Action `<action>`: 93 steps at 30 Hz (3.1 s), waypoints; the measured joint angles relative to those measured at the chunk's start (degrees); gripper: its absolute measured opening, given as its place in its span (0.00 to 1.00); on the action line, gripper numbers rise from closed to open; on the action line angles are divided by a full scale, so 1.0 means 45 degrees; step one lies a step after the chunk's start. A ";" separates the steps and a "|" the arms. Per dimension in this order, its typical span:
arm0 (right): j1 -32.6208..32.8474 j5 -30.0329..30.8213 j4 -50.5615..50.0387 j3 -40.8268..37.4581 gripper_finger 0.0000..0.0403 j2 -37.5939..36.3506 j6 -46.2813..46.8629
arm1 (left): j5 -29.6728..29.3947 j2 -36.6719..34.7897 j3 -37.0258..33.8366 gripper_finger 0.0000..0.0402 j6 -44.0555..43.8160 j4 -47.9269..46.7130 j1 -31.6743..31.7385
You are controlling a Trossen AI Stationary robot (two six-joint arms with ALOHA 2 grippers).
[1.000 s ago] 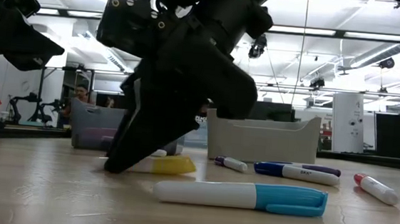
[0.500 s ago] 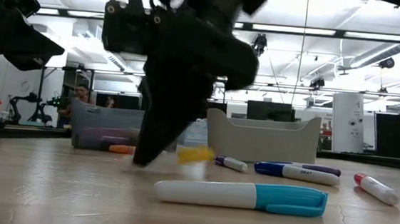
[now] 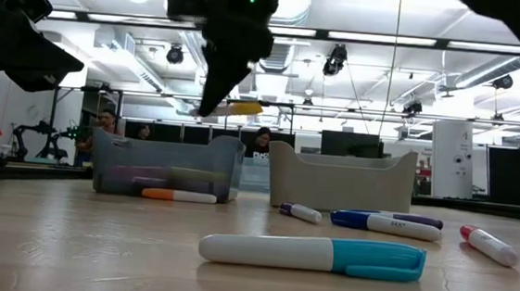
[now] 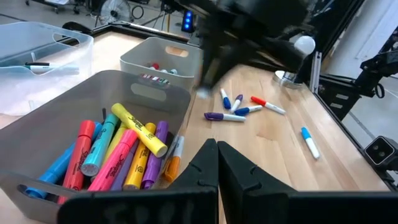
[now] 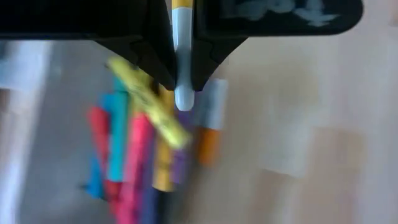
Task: Pick & Place Markers
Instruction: Put the small yellow highlighter pen into the transparent bin, then put the bottom small light blue highlighter pen into the transparent bin
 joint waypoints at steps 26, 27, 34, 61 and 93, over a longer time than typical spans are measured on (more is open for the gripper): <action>-0.6830 -0.0834 0.1592 -0.0299 0.09 0.0155 0.0145 | -0.0003 0.0000 0.0000 0.00 -0.0097 0.0004 -0.0003; -0.6930 -0.0854 0.1795 -0.0471 0.11 0.0155 0.0199 | 0.0000 0.0000 0.0000 0.00 -0.0097 0.0002 -0.0005; -0.7290 -0.0723 0.1818 -0.0902 0.35 0.0133 0.0353 | -0.0001 0.0000 0.0000 0.00 -0.0097 0.0005 -0.0010; 0.0183 -0.1010 -0.2304 0.0056 0.40 -0.1140 0.3693 | 0.1831 -0.0001 -0.0044 0.00 0.0611 0.0674 -0.0005; 0.5373 -0.1194 0.2992 -0.4464 0.40 -0.1107 0.9398 | 0.3590 0.0049 -0.0135 0.00 0.1172 0.0895 -0.0010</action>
